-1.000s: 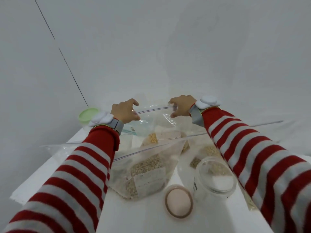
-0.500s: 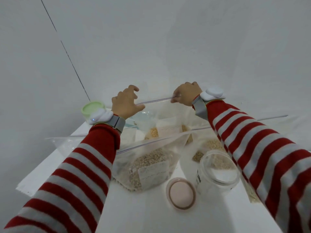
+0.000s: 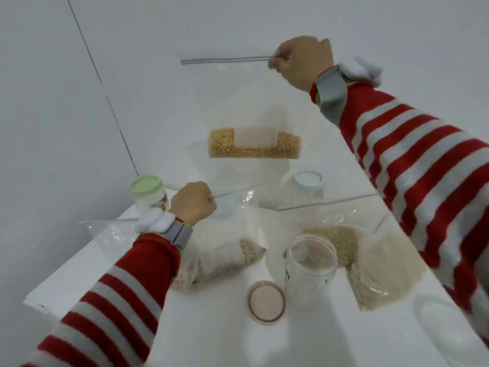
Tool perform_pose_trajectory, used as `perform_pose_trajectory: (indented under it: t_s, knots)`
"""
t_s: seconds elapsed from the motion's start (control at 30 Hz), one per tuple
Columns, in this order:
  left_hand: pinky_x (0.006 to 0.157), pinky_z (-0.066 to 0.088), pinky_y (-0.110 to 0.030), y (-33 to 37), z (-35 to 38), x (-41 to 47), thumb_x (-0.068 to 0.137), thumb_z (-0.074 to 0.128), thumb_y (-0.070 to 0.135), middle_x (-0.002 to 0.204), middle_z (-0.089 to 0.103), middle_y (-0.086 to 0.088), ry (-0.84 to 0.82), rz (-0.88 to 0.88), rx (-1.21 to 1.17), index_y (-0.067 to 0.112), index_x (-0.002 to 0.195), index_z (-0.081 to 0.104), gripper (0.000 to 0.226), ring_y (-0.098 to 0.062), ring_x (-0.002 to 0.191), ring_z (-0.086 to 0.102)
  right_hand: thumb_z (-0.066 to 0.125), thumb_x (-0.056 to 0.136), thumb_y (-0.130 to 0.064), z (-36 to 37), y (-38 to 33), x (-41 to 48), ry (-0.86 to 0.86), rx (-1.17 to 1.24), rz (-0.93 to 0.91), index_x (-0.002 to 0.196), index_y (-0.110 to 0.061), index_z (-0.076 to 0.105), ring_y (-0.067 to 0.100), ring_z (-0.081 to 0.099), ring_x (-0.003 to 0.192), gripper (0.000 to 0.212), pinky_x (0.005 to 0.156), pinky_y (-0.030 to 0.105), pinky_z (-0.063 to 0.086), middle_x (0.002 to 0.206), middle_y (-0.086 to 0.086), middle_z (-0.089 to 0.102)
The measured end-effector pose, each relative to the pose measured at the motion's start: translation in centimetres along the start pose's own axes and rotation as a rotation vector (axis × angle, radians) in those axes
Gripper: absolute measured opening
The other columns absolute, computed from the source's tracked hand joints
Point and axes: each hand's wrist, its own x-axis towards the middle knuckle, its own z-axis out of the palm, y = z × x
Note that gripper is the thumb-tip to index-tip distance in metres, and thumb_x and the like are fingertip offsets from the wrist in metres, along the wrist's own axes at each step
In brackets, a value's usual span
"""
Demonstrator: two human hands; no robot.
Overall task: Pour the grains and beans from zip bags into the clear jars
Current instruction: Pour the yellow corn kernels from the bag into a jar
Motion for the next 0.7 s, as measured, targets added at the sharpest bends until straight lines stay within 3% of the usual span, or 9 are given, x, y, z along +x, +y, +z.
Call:
perform_pose_trajectory:
  t_s: [0.13,0.23,0.3,0.37,0.4,0.47,0.53,0.57,0.7]
  knots:
    - [0.073,0.055,-0.035,0.3,0.3,0.3,0.087,0.053,0.012,0.093,0.072,-0.015,0.239,-0.231,0.123,0.004,0.091,0.070,0.018,-0.033,0.088,0.069,0.041,0.098,-0.036,-6.4,2.2,-0.5,0.227,0.080,0.070,0.106,-0.015,0.070,0.026,0.057,0.107,0.037,0.105,0.038,0.032,0.109,0.002,0.069]
    - [0.080,0.048,-0.040,1.6,1.7,-0.5,0.096,0.049,0.009,0.109,0.068,-0.019,0.274,-0.330,0.166,0.000,0.104,0.066,0.022,-0.036,0.101,0.064,0.037,0.091,-0.039,-9.7,4.2,-3.2,0.280,0.214,0.127,0.106,-0.010,0.066,0.026,0.060,0.100,0.044,0.092,0.039,0.045,0.106,0.008,0.069]
    - [0.090,0.044,-0.042,3.2,2.2,-1.4,0.097,0.050,0.016,0.119,0.064,-0.017,0.326,-0.271,0.170,0.004,0.115,0.063,0.025,-0.036,0.109,0.060,0.043,0.090,-0.038,-11.1,5.2,-5.8,0.257,0.293,0.182,0.104,-0.007,0.066,0.027,0.062,0.097,0.042,0.086,0.037,0.049,0.106,0.013,0.068]
    - [0.095,0.039,-0.040,6.1,2.7,-3.2,0.095,0.058,0.030,0.125,0.059,-0.013,0.449,0.001,0.041,0.010,0.123,0.059,0.035,-0.033,0.116,0.054,0.053,0.090,-0.037,-11.9,6.1,-8.9,0.203,0.307,0.241,0.101,-0.001,0.070,0.027,0.065,0.092,0.041,0.085,0.037,0.053,0.105,0.018,0.069]
    - [0.097,0.037,-0.036,8.1,2.7,-4.6,0.093,0.062,0.037,0.128,0.057,-0.009,0.434,0.148,-0.127,0.011,0.127,0.056,0.043,-0.028,0.119,0.052,0.056,0.090,-0.036,-12.0,6.5,-10.6,0.173,0.317,0.280,0.100,0.000,0.071,0.027,0.066,0.091,0.040,0.086,0.038,0.054,0.105,0.019,0.070]
    - [0.101,0.033,-0.025,12.1,3.1,-8.0,0.082,0.070,0.052,0.138,0.049,0.001,0.113,0.286,-0.371,0.016,0.139,0.043,0.073,-0.014,0.127,0.046,0.060,0.086,-0.034,-12.3,7.5,-14.8,0.122,0.349,0.379,0.099,0.001,0.071,0.032,0.066,0.097,0.040,0.089,0.043,0.055,0.105,0.020,0.070]
    - [0.107,0.030,-0.026,14.9,4.6,-10.8,0.069,0.077,0.060,0.151,0.034,0.004,-0.237,0.270,-0.319,0.018,0.150,0.023,0.106,-0.013,0.138,0.035,0.061,0.079,-0.032,-12.3,8.2,-18.6,0.093,0.382,0.472,0.098,0.002,0.070,0.035,0.064,0.099,0.040,0.088,0.048,0.055,0.102,0.020,0.069]
    - [0.109,0.029,-0.029,15.7,5.8,-11.7,0.066,0.081,0.058,0.154,0.028,0.002,-0.314,0.251,-0.263,0.017,0.152,0.017,0.115,-0.016,0.141,0.031,0.061,0.077,-0.031,-12.3,8.3,-20.4,0.081,0.392,0.504,0.096,0.002,0.070,0.035,0.064,0.097,0.039,0.087,0.048,0.055,0.099,0.020,0.069]
    - [0.108,0.034,-0.029,15.9,9.5,-13.8,0.068,0.085,0.045,0.146,0.035,-0.006,-0.156,0.164,-0.222,0.008,0.147,0.027,0.104,-0.021,0.134,0.039,0.060,0.077,-0.030,-11.2,8.9,-26.9,0.018,0.380,0.598,0.084,-0.002,0.072,0.036,0.064,0.082,0.032,0.073,0.042,0.055,0.089,0.017,0.071]
